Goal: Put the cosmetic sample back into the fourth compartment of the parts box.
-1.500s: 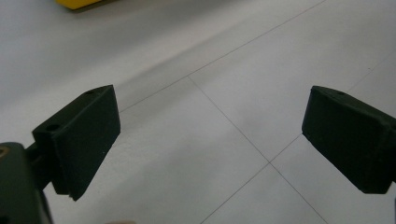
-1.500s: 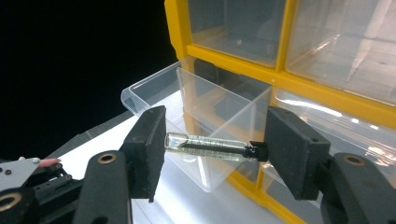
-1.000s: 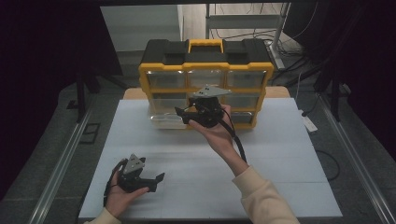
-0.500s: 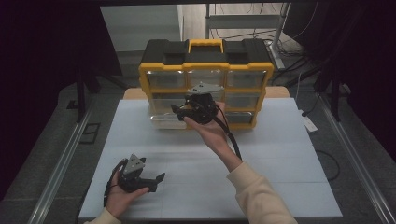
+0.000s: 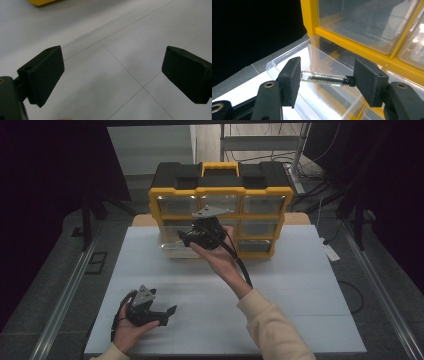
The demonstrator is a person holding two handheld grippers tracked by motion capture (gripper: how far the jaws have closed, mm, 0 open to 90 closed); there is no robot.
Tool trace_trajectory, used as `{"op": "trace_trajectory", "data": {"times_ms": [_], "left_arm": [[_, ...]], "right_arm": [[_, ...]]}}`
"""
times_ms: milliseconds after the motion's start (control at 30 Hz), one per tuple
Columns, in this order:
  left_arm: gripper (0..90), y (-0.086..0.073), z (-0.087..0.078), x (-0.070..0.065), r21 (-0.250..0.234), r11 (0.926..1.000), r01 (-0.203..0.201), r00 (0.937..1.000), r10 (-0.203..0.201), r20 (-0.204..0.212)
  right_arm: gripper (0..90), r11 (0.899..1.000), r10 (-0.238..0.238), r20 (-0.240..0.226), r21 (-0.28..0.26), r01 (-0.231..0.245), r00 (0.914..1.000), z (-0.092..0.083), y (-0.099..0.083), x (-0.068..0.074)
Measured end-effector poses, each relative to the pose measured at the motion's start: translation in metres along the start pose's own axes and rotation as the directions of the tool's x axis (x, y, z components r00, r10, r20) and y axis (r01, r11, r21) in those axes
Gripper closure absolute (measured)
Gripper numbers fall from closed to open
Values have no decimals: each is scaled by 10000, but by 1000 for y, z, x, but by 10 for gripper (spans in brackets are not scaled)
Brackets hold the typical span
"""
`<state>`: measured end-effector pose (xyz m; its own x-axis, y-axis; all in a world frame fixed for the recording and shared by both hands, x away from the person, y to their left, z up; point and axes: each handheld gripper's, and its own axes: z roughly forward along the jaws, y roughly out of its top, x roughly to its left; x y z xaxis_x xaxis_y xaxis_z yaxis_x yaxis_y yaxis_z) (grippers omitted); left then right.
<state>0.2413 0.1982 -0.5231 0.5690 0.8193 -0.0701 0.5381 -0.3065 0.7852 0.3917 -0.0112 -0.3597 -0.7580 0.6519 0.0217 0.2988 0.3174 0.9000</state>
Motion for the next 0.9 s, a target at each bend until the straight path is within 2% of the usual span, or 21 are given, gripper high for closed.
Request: {"op": "trace_trajectory", "data": {"times_ms": [433, 467, 500, 600, 700, 900], "left_arm": [[52, 0, -1, 1, -30, 10000, -1, 10000, 0, -25], [52, 0, -1, 1, -45, 10000, 7, 10000, -8, -30], [52, 0, -1, 1, -59, 10000, 11, 10000, -11, -35], [52, 0, -1, 1, -48, 10000, 45, 10000, -46, -43], [52, 0, -1, 1, -22, 10000, -1, 10000, 1, -33], [52, 1, 0, 1, -43, 10000, 38, 10000, -38, -20]], "right_arm": [[400, 9999, 84, 160, 144, -86, 9998, 15, -1, -3], [362, 9999, 82, 214, 144, -85, 9997, 15, -1, -3], [287, 9999, 122, 116, 91, -123, 9999, 15, -1, -3], [224, 9998, 213, -197, 67, -212, 9996, 12, 0, -2], [194, 9999, 124, -140, 76, -123, 9998, 8, -1, -3], [197, 10000, 36, -172, -25, -36, 9998, -1, -2, -4]]}}
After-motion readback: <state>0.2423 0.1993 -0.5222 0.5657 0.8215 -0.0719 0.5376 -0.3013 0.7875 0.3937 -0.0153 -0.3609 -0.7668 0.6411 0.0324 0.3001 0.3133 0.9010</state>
